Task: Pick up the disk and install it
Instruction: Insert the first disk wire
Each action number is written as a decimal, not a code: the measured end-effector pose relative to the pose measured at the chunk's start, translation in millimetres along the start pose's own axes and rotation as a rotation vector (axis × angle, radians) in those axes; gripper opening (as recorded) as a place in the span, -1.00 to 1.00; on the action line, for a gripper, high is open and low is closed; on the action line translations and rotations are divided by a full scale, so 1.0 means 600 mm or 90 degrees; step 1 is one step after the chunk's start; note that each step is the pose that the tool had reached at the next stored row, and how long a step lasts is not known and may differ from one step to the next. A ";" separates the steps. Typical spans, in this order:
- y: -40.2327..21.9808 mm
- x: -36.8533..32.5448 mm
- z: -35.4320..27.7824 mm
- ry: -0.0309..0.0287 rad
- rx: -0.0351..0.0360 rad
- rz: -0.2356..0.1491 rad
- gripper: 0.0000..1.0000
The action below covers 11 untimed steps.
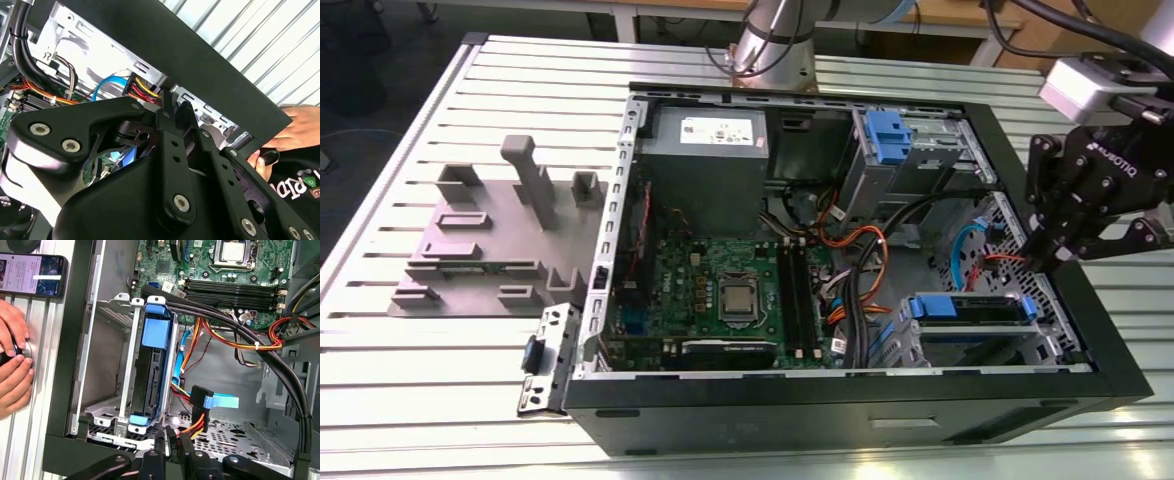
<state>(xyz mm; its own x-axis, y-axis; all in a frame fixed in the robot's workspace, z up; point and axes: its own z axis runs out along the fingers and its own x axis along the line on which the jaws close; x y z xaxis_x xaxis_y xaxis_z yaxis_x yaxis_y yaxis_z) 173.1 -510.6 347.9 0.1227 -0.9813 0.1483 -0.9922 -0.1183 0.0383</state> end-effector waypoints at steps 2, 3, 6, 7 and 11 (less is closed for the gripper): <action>-0.002 0.000 0.000 0.0014 -0.0020 0.000 -0.48; -0.002 0.000 0.000 0.0022 -0.0023 0.000 -0.52; -0.002 0.000 0.000 0.0025 -0.0023 0.000 -0.65; -0.002 0.000 0.000 0.0025 -0.0023 0.000 -0.65; 0.005 -0.001 0.000 0.0024 -0.0023 0.000 -0.65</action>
<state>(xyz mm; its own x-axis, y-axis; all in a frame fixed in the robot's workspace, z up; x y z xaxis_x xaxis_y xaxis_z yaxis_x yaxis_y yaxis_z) 170.1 -510.6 348.0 0.1232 -0.9807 0.1520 -0.9921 -0.1182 0.0418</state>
